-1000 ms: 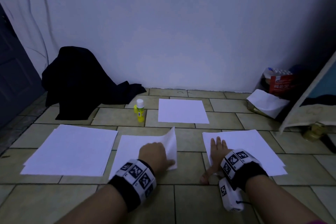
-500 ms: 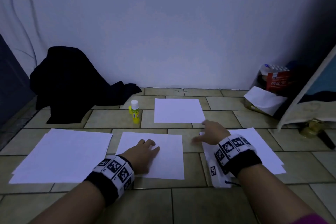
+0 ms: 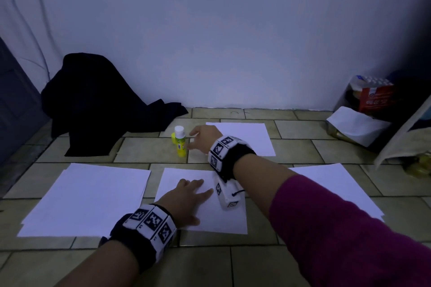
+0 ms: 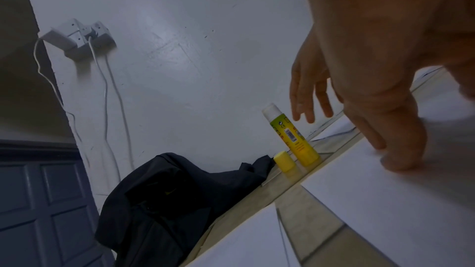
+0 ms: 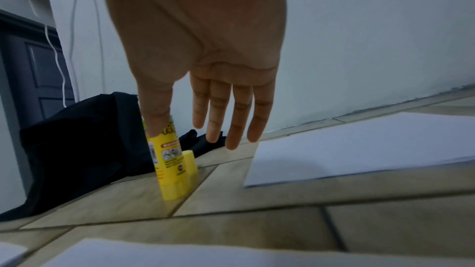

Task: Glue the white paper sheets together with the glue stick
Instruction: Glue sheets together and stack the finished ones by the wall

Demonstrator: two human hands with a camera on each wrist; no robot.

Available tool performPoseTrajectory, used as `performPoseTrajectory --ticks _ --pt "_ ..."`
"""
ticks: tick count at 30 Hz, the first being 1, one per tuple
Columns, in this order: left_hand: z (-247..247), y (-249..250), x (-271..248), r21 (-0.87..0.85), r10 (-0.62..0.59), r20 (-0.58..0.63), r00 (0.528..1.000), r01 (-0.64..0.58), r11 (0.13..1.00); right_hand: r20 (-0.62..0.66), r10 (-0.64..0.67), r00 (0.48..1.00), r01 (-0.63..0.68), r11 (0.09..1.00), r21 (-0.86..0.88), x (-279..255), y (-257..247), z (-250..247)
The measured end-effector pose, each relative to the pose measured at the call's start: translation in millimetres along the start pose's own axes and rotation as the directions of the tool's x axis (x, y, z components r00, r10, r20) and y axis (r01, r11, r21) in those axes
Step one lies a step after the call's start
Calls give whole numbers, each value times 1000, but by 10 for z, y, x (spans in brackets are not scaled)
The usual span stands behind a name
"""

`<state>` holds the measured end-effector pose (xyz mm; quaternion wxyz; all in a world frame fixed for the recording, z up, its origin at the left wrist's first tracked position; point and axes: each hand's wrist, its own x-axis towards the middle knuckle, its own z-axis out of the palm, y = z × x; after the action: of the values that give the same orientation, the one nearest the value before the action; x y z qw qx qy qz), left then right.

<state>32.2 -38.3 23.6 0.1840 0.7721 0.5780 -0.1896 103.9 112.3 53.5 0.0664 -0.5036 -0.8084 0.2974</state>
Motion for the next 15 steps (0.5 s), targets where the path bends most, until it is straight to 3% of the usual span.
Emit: performPoseTrajectory --ticks 5,10,13,15 --pt "14 -4 21 -9 -11 20 1000 11 1000 3 -76 997 76 995 -71 123 -157 58" --pt "44 -30 47 -18 -10 41 999 10 1000 5 -41 999 41 999 1 118 -65 22" --pt "70 -14 53 -34 -25 45 999 26 999 16 -4 1000 0 972 234 7 62 -77" --pt "94 18 69 -29 -53 35 998 54 998 65 16 998 -43 899 435 -115 161 -163"
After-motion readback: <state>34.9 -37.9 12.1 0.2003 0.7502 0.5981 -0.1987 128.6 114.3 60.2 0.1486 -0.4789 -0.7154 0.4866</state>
